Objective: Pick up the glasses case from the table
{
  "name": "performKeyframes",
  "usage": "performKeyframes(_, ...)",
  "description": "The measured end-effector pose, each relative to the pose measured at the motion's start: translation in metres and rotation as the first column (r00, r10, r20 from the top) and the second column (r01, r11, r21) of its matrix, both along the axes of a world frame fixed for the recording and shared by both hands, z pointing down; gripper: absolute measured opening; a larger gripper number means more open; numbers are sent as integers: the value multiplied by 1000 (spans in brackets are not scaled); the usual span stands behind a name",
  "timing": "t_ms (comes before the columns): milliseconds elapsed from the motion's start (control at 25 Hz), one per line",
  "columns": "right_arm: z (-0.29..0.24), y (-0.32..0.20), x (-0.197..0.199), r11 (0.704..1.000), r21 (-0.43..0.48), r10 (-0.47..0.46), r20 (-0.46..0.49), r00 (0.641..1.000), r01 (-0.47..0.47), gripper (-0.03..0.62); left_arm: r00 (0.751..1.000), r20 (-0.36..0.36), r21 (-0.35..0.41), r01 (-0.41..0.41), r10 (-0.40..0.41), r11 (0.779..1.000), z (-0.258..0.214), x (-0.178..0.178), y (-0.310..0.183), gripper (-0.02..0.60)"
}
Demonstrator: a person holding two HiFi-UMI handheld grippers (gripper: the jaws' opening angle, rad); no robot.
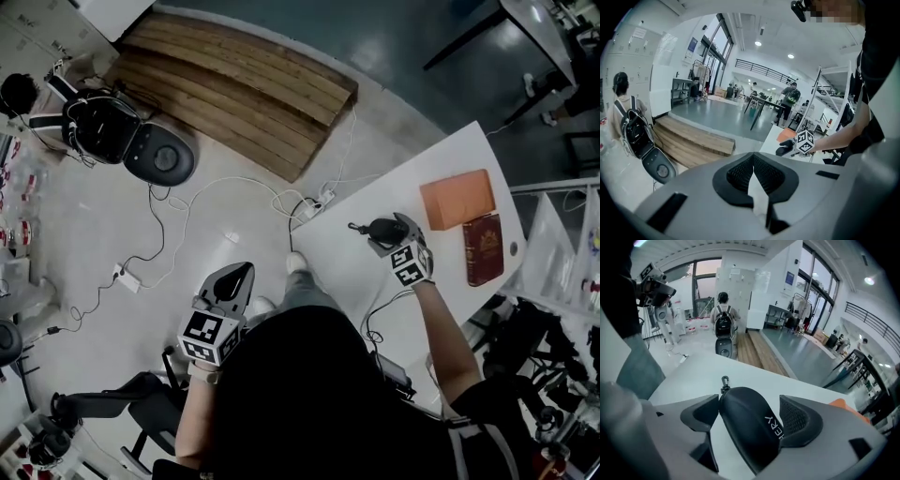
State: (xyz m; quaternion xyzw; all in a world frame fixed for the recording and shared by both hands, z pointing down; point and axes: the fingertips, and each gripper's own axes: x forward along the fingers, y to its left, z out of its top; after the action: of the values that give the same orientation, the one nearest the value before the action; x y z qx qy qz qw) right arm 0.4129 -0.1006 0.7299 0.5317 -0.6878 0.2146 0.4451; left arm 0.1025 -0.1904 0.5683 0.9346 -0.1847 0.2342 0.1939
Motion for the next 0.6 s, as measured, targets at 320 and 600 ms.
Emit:
performKeyframes(320, 28, 13, 5, 959, -181, -246, -141, 959, 219, 397, 999, 7, -19, 34, -34, 999, 7, 6, 1, 18)
performKeyframes(600, 32, 9, 6, 933, -253, -295, -124, 947, 257, 410, 996, 18, -18, 83, -82, 996, 6, -5, 1, 18)
